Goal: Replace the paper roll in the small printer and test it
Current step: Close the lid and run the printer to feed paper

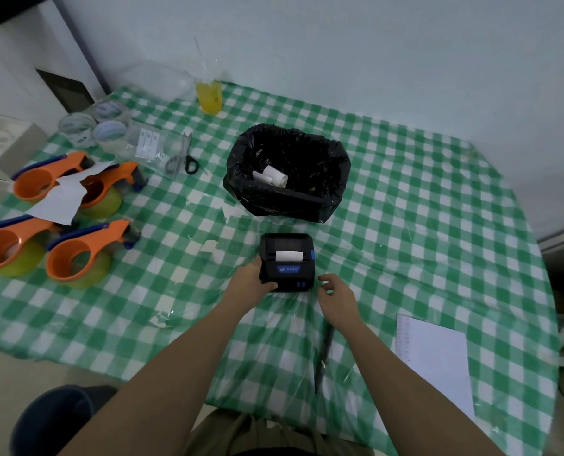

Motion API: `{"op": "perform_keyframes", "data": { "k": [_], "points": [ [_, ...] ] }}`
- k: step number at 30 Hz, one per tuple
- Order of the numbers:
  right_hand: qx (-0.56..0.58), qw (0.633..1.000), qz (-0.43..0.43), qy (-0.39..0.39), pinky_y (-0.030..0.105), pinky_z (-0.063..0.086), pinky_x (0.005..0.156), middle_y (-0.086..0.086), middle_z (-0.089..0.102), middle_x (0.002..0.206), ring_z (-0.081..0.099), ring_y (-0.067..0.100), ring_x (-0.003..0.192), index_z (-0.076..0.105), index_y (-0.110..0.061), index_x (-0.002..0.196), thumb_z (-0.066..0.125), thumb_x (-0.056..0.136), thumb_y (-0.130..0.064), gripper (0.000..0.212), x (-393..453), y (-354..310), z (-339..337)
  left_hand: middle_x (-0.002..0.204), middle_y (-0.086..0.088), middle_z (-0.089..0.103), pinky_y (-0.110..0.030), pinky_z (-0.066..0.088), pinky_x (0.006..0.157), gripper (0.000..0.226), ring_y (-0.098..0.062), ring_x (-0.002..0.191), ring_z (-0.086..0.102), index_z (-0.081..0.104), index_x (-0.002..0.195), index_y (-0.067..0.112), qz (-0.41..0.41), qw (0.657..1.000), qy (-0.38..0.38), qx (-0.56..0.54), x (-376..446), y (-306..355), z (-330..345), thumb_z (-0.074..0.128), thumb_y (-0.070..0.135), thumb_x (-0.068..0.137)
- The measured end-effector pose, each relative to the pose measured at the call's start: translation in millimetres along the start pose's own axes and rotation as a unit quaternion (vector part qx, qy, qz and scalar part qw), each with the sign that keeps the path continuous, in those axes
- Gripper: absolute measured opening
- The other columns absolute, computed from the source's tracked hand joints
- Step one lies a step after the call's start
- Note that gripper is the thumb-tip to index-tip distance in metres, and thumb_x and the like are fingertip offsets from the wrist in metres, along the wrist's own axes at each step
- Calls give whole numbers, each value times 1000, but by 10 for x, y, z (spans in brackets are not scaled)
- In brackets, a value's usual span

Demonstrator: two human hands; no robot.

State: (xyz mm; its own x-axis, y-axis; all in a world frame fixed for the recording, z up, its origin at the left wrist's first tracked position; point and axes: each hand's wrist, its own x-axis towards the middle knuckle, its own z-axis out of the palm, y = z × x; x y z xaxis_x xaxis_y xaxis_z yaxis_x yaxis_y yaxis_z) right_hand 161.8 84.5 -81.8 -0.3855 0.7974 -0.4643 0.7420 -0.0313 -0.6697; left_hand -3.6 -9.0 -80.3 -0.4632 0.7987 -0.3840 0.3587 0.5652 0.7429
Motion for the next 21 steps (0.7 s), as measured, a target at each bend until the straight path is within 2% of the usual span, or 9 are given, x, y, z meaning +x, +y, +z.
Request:
{"op": "perform_keyframes", "data": {
  "k": [8,15,21],
  "points": [
    [5,1000,-2,0,28,41,64,5,55,98,54,21,79,54,-9,122,45,92,-9,31,6,-11,14,125,-16,63,-40,50,97,63,-30,113,60,39,137,10,-1,1000,-1,10,2,-2,3,69,11,81],
    [1,1000,-3,-1,28,41,68,13,61,112,54,20,83,53,-9,123,45,92,-10,32,4,-11,13,124,-16,63,-44,50,98,62,-30,113,60,42,135,10,-6,1000,-2,2,10,-11,4,70,11,80],
    [-3,1000,-14,-5,28,41,69,15,61,114,53,20,83,53,-9,123,46,92,-9,32,22,-36,10,122,-15,64,-46,51,97,61,-30,111,61,43,134,11,-4,1000,1,-5,14,-26,5,71,11,79]
  ]
}}
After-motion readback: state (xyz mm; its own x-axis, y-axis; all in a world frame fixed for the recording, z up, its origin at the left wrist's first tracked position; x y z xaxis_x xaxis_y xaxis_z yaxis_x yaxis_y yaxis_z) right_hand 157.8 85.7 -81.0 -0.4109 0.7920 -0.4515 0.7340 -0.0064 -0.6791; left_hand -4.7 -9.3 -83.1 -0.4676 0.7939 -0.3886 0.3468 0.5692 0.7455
